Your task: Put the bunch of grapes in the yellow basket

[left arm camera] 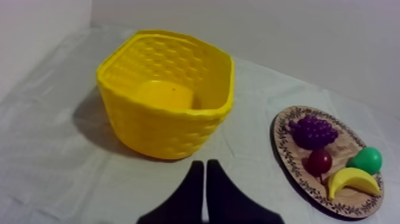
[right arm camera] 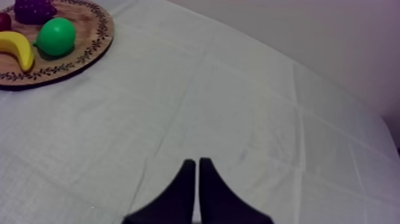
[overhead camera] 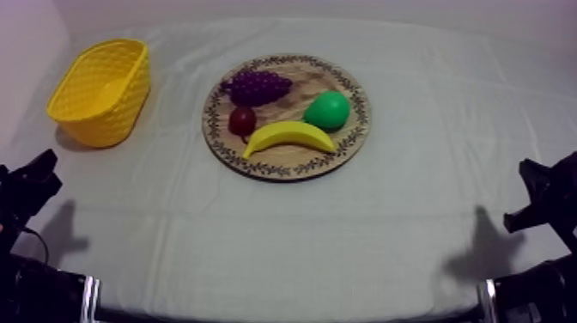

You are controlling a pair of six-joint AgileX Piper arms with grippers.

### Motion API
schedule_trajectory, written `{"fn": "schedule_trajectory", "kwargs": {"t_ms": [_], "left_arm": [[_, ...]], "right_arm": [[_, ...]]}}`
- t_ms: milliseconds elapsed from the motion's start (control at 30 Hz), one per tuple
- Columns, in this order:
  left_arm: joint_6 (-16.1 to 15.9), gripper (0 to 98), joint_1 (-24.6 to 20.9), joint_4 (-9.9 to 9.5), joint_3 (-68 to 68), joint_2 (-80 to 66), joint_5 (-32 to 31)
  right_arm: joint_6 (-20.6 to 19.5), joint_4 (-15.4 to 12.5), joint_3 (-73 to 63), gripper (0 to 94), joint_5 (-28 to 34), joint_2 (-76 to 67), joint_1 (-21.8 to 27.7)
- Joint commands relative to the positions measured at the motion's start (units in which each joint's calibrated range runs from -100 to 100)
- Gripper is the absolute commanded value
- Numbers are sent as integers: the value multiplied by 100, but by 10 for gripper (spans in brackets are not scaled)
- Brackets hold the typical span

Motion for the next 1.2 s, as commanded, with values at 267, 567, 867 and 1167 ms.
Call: {"fn": "schedule_trajectory", "kwargs": {"t_ms": [267,567,867,1167], "left_arm": [[4,0,6,-3,5,0,-1],[-73,0,481,1,-75,5,76],[-1254,0,541,609,-429,1249,483],[-2048,0,685,725,-1647,2945,737]], "right_arm": [[4,-1,0,3,2,0,1],[5,-1,0,3,2,0,1],[5,-1,0,3,2,0,1],[6,-1,0,3,2,0,1]]}}
